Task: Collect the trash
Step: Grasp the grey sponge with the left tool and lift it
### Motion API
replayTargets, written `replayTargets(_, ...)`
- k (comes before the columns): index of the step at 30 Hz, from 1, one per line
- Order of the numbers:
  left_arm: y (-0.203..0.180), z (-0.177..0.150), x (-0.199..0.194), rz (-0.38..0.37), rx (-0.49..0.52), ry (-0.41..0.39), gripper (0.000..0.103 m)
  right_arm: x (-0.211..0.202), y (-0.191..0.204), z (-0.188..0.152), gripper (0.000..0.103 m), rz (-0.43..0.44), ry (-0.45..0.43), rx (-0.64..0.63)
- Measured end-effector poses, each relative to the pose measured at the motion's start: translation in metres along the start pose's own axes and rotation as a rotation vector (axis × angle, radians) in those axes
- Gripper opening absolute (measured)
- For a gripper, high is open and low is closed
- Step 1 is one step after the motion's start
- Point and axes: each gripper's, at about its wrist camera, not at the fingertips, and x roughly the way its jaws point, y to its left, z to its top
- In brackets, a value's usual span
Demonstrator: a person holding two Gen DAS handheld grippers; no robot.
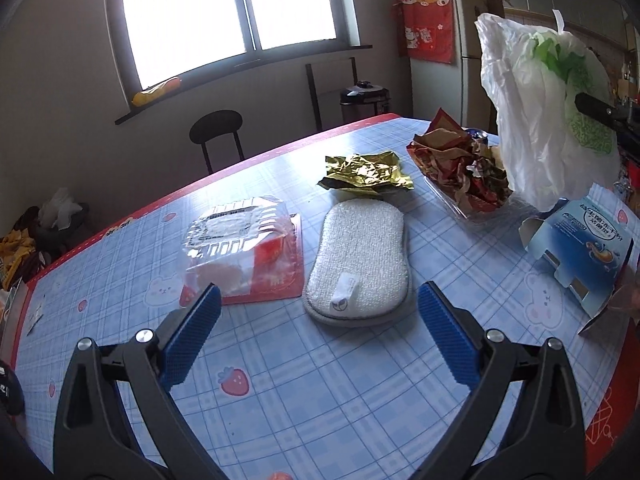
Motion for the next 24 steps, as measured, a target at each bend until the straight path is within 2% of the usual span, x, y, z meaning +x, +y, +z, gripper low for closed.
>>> replayTargets(3, -0.023, 0.007, 0.016, -0.009, 0.079, 0.015, 0.092, 0.000, -0.004, -0.001, 0.020, -0.004, 0.002, 0.019)
replayTargets(6, -0.044, 0.004, 0.035, 0.045, 0.205, 0.057, 0.083, 0.004, -0.006, -0.003, 0.020, -0.003, 0.021, 0.030)
replayTargets(8, -0.049, 0.001, 0.043, 0.073, 0.256, 0.064, 0.083, 0.006, -0.006, -0.004, 0.020, 0.003, 0.036, 0.035)
replayTargets(14, -0.057, -0.003, 0.060, 0.076, 0.296, 0.096, 0.083, 0.005, -0.008, -0.005, 0.020, 0.017, 0.038, 0.044)
replayTargets(18, -0.061, -0.008, 0.072, 0.103, 0.346, 0.130, 0.074, 0.007, -0.012, -0.004, 0.020, 0.015, 0.047, 0.065)
replayTargets(22, -0.058, -0.006, 0.077, 0.081, 0.311, 0.146, 0.070, 0.007, -0.011, -0.005, 0.020, 0.020, 0.051, 0.061)
replayTargets(24, -0.061, -0.006, 0.078, 0.071, 0.333, 0.154, 0.055, 0.008, -0.011, -0.005, 0.020, 0.022, 0.053, 0.061)
